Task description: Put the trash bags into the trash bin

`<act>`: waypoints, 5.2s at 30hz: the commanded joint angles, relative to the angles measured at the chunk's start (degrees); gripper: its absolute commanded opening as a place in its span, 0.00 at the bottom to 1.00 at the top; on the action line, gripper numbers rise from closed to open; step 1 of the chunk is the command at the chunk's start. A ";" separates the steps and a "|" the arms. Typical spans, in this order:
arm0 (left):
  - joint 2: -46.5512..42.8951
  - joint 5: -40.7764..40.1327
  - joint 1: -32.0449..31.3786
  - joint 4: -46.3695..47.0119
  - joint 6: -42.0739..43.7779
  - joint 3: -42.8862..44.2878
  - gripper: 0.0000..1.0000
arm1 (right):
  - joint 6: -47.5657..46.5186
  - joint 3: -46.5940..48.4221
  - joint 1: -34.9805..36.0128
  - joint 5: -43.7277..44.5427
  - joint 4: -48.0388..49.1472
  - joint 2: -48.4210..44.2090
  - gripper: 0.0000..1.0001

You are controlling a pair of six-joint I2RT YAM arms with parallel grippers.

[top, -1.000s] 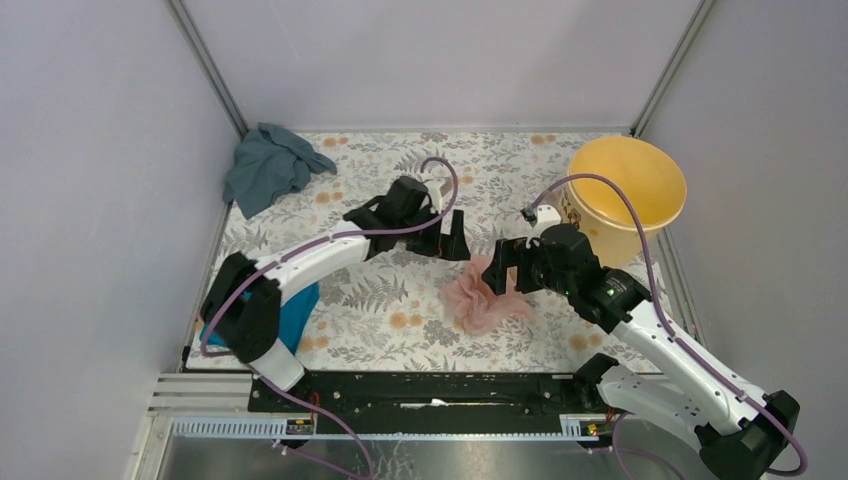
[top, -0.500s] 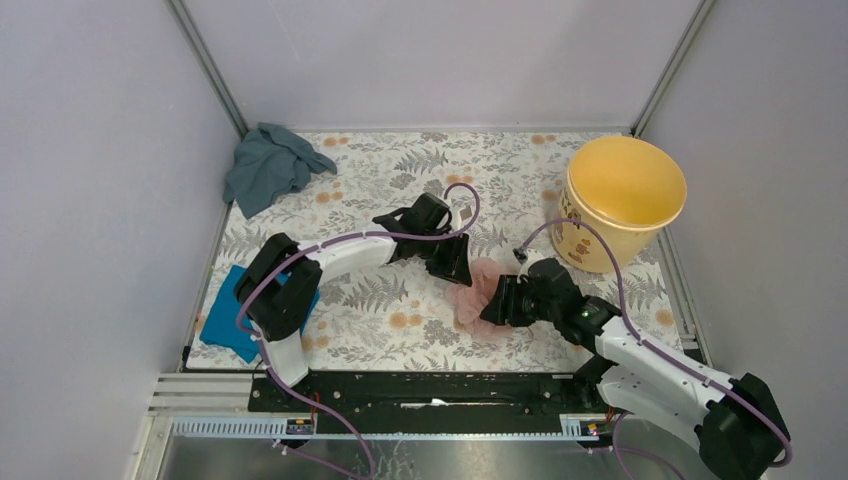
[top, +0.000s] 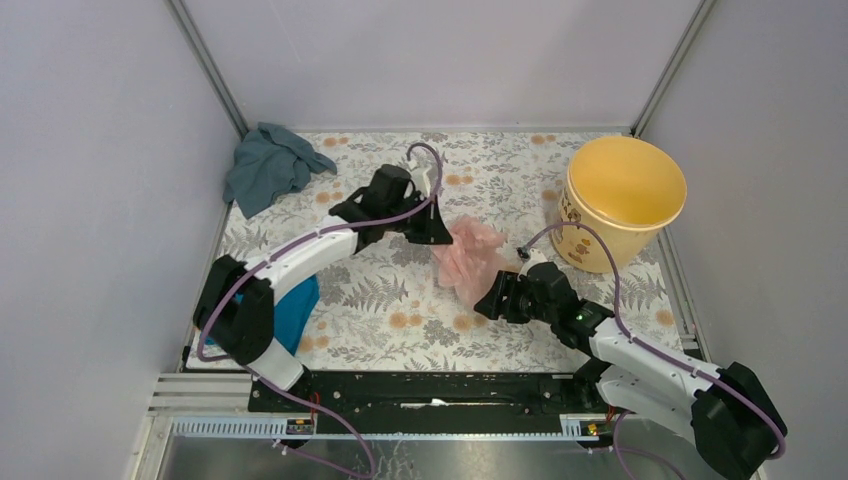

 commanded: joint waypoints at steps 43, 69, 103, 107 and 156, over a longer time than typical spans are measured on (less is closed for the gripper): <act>-9.57 21.44 -1.88 8.76 9.29 0.84 0.00 | -37.56 20.09 -0.16 6.89 3.11 -6.20 0.51; -17.55 -3.91 -4.70 6.11 14.90 -1.69 0.00 | -21.42 22.11 -0.16 35.70 -11.55 -15.85 0.00; -24.95 -34.18 -4.11 -3.09 4.08 -6.71 0.00 | -26.57 42.19 -0.16 25.70 -20.61 13.57 0.00; -34.80 -24.44 -4.05 3.37 -5.47 -22.97 0.14 | -30.08 40.84 -0.16 15.50 -17.63 15.33 0.00; -37.66 -36.05 2.98 6.85 -12.78 -36.91 0.00 | -26.36 37.45 -0.16 8.20 -13.99 19.39 0.01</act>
